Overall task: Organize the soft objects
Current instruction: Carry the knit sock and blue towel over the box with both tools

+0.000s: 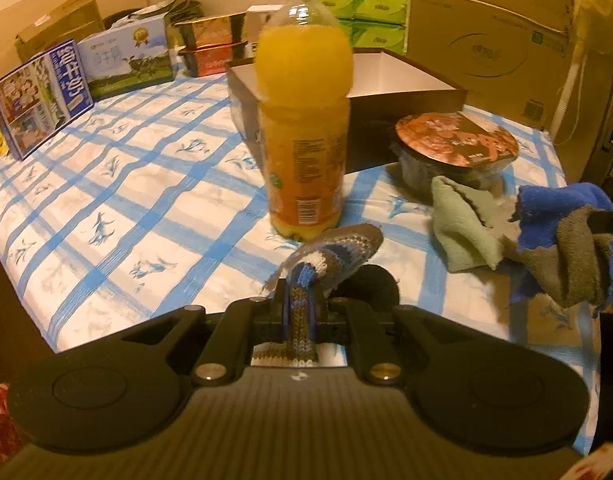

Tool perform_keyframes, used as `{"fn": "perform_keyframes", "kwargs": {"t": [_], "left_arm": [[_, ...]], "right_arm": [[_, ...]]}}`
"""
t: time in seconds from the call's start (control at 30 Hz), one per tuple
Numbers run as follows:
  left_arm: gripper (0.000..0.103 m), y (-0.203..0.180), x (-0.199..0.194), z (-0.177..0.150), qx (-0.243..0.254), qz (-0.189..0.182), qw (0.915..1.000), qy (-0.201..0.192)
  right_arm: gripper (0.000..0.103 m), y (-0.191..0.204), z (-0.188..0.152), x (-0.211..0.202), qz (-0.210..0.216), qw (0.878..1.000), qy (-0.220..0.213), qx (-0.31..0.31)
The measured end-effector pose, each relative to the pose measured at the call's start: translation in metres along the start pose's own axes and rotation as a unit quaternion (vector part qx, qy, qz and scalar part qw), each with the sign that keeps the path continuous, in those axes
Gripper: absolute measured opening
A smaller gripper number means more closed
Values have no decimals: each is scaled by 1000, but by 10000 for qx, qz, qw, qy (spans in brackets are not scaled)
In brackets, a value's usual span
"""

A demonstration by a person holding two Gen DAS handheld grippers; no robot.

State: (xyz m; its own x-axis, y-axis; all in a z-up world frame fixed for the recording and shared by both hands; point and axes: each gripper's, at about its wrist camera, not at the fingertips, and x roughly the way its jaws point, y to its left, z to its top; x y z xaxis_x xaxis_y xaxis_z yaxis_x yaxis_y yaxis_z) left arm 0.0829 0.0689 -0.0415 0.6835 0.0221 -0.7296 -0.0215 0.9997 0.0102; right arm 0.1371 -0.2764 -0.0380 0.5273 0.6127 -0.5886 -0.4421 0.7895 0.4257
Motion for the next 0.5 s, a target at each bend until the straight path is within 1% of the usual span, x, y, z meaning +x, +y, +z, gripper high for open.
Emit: {"fn": "perform_keyframes", "kwargs": {"t": [0.3, 0.5], "left_arm": [[9, 28, 1, 13, -208, 199, 9995, -145], [9, 50, 8, 36, -207, 295, 9989, -302]], "right_arm": [[13, 11, 13, 6, 198, 9997, -51, -153], [13, 21, 31, 19, 360, 9987, -105, -337]]}}
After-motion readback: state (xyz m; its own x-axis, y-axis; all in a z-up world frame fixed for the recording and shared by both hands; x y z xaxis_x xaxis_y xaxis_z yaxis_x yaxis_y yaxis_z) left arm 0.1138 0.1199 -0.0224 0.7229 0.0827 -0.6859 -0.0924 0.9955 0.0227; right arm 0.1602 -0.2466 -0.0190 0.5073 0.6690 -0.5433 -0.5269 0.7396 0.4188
